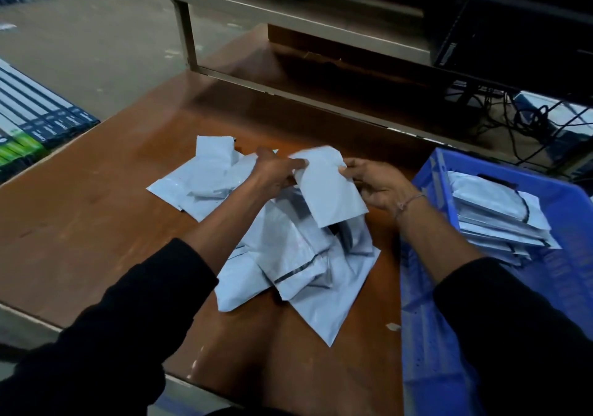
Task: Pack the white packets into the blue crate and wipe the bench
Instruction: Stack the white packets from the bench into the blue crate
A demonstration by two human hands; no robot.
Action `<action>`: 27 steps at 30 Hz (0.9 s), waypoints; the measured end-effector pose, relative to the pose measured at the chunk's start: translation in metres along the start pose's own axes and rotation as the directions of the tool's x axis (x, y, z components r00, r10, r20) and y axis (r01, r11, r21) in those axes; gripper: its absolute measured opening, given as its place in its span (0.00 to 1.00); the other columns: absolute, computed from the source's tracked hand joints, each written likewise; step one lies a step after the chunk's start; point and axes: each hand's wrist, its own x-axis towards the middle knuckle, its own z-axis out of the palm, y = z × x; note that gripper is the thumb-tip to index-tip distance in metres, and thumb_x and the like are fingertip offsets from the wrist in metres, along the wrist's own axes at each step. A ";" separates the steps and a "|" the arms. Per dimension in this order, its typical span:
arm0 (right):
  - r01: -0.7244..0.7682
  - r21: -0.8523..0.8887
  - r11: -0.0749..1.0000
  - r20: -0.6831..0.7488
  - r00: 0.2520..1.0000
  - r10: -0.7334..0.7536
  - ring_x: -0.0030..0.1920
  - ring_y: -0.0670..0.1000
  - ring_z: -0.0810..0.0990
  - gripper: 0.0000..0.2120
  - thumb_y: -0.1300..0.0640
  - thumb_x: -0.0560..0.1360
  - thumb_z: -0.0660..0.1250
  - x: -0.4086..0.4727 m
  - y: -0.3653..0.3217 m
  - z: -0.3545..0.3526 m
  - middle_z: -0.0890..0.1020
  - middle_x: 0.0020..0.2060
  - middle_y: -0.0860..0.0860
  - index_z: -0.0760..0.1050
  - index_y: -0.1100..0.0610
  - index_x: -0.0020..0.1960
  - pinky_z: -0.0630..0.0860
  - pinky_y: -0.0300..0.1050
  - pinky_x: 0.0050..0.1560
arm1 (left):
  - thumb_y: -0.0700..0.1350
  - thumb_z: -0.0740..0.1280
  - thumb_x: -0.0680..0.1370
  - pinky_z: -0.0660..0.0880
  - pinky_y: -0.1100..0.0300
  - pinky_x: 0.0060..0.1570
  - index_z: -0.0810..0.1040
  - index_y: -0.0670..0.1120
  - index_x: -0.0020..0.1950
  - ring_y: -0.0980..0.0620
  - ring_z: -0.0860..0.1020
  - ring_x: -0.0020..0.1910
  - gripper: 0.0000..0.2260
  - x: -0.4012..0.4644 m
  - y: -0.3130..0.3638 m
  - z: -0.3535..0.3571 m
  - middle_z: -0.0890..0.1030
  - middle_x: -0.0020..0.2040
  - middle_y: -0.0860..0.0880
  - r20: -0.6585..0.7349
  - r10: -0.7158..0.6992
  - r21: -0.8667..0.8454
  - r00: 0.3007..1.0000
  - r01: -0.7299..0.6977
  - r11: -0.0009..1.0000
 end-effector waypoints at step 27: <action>0.011 -0.654 0.756 -0.374 0.865 -0.335 0.37 0.53 0.80 0.15 0.50 0.68 0.77 -0.045 -0.030 -0.061 0.82 0.41 0.56 0.80 0.60 0.44 0.78 0.48 0.35 | 0.35 0.67 0.81 0.79 0.68 0.45 0.77 0.47 0.71 0.58 0.83 0.51 0.19 -0.029 -0.008 0.007 0.83 0.59 0.53 0.301 0.285 -0.053 0.910 -0.282 0.958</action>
